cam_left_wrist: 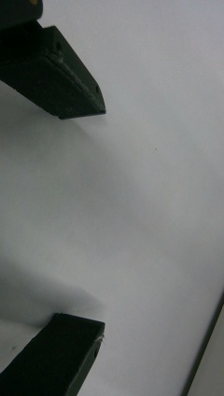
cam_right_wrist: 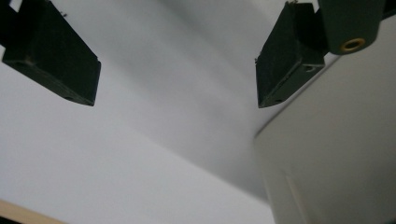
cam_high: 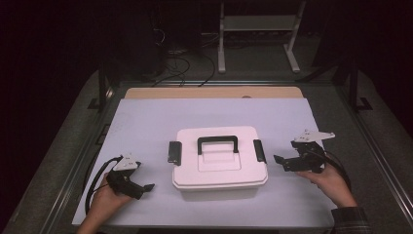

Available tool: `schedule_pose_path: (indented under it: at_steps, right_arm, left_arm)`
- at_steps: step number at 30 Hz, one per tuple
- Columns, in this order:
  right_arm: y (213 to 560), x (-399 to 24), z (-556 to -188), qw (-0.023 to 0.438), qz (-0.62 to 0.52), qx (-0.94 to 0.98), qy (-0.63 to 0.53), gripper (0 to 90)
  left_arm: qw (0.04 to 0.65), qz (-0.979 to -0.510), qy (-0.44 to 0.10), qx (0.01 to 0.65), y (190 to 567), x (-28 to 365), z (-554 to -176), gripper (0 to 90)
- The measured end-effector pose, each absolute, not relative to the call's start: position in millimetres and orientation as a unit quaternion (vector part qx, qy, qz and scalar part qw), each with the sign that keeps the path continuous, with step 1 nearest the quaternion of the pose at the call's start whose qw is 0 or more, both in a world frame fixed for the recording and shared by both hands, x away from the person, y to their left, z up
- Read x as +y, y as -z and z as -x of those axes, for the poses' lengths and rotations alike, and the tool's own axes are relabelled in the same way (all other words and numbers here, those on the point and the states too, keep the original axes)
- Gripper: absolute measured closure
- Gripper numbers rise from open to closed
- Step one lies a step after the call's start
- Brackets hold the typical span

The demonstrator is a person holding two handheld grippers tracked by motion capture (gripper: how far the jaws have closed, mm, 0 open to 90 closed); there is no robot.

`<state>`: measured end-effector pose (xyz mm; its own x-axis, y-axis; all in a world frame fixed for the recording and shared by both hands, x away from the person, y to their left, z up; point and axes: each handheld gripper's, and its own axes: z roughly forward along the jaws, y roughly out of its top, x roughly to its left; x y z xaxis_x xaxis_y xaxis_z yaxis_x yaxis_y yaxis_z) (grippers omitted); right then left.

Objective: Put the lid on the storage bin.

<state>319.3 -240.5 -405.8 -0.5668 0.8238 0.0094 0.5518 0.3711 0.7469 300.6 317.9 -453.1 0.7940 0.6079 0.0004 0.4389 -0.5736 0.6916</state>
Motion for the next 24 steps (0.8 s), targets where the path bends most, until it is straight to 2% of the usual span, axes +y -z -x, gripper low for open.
schedule_pose_path:
  at_steps: [24]
  right_arm:
    - [452,-239,-307,0.196,-0.468,0.798,-0.324,13.7]
  left_arm:
    - [0.353,-0.879,-0.12,0.298,453,318,-301,0.0]
